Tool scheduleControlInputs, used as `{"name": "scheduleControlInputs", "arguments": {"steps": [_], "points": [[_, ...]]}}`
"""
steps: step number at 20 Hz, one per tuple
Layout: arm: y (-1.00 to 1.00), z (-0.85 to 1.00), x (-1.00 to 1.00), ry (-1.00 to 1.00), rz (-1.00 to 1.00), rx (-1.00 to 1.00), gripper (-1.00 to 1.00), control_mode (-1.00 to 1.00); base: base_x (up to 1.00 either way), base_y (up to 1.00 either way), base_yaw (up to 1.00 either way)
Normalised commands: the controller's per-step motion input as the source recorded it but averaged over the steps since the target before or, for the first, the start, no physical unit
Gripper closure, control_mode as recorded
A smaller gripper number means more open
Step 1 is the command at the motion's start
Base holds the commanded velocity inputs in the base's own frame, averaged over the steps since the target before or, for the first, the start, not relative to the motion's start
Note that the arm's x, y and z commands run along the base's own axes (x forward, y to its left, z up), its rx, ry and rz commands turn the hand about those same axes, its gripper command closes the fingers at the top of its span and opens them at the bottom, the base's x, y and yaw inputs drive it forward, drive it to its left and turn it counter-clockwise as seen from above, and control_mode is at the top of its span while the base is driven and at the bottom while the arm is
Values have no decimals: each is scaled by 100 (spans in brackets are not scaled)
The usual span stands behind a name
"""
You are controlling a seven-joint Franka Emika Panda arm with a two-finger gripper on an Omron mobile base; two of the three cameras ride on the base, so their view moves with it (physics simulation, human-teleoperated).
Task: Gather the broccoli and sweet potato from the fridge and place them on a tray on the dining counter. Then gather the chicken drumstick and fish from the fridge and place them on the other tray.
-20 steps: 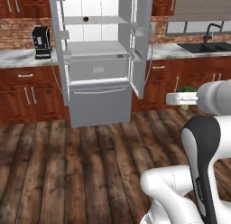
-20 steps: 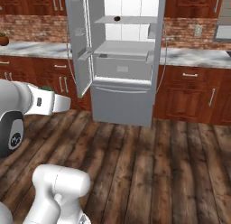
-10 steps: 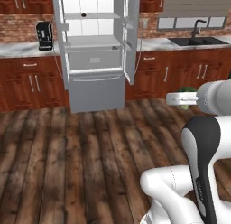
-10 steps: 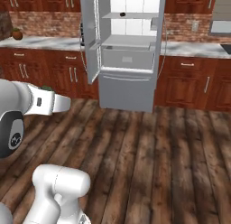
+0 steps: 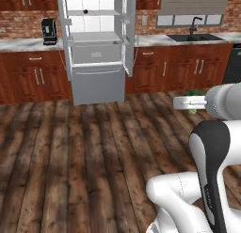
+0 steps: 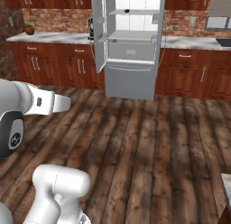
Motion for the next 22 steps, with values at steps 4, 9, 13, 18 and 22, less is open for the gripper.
{"name": "scheduleControlInputs", "arguments": {"steps": [4, 9, 13, 18, 22], "points": [[0, 0, 0, 0, 0, 0, 100, 100, -100, -3, 0], [0, 0, 0, 0, 0, 0, 100, 100, -100, -4, 0], [0, 0, 0, 0, 0, 0, 100, 100, -100, -6, 0], [0, 0, 0, 0, 0, 0, 100, 100, -97, -5, 0], [0, 0, 0, 0, 0, 0, 100, 100, -98, -8, 0]]}}
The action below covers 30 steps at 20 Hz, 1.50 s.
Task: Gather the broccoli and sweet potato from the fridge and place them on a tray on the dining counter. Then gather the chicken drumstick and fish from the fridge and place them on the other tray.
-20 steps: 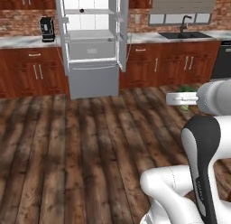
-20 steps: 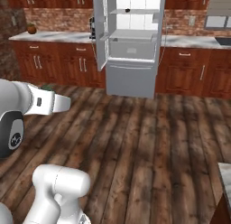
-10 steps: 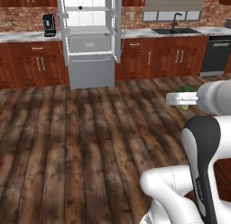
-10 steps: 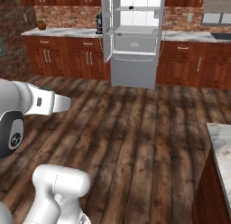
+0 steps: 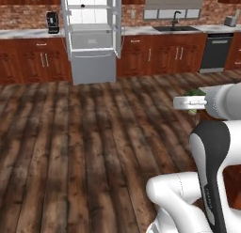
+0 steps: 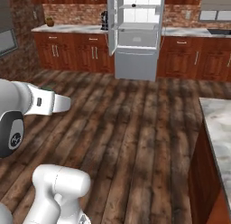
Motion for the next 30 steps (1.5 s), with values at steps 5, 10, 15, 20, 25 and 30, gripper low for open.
{"name": "scheduleControlInputs", "arguments": {"steps": [5, 10, 15, 20, 25, 30], "points": [[0, 0, 0, 0, 0, 0, 100, 100, -100, -11, 0], [0, 0, 0, 0, 0, 0, 100, 100, -90, -12, 0], [0, 0, 0, 0, 0, 0, 100, 100, -79, -63, 0], [0, 0, 0, 0, 0, 0, 100, 100, -42, -98, 0], [0, 0, 0, 0, 0, 0, 100, 100, -35, -100, 0], [0, 0, 0, 0, 0, 0, 100, 100, -35, -98, 0]]}}
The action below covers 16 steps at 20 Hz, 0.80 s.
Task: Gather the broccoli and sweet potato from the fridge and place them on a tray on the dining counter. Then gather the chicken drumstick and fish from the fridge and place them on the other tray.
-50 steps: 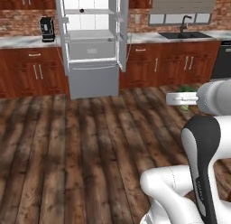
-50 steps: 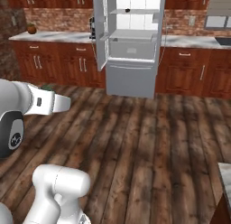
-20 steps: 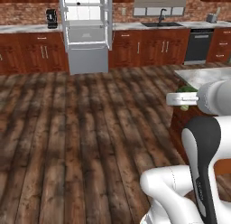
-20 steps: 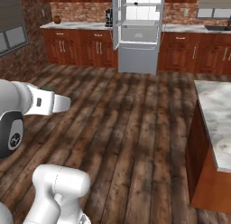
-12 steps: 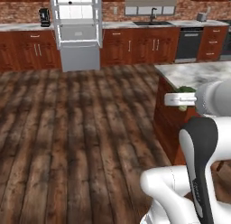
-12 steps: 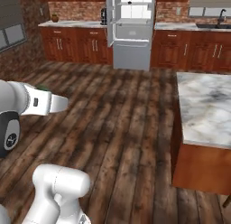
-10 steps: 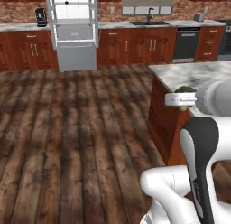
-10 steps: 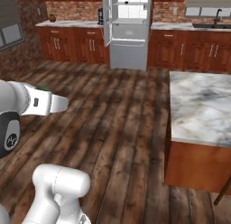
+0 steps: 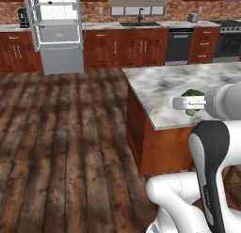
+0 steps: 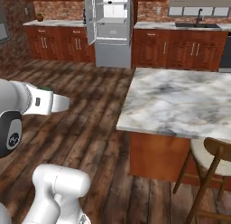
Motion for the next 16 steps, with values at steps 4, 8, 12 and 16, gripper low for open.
{"name": "scheduleControlInputs", "arguments": {"steps": [4, 8, 12, 16], "points": [[0, 0, 0, 0, 0, 0, 100, 100, -38, -100, 0], [0, 0, 0, 0, 0, 0, 100, 100, -16, -100, 2], [0, 0, 0, 0, 0, 0, 100, 100, -6, -100, 4], [0, 0, 0, 0, 0, 0, 100, 100, -7, -100, 3]]}}
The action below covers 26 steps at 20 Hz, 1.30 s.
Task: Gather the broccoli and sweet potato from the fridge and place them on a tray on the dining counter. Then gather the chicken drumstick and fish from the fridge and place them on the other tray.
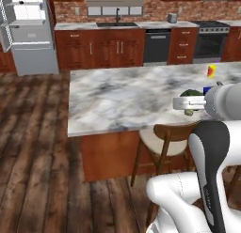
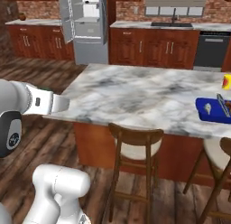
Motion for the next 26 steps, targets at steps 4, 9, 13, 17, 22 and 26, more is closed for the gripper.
{"name": "scheduleControlInputs", "arguments": {"steps": [4, 9, 13, 17, 22, 26], "points": [[0, 0, 0, 0, 0, 0, 100, 100, -11, -100, 2], [0, 0, 0, 0, 0, 0, 100, 100, -15, -100, 1], [0, 0, 0, 0, 0, 0, 100, 100, -11, -100, 0], [0, 0, 0, 0, 0, 0, 100, 100, -7, -100, 0], [0, 0, 0, 0, 0, 0, 100, 100, -4, -100, 0], [0, 0, 0, 0, 0, 0, 100, 100, -10, -100, 0]]}}
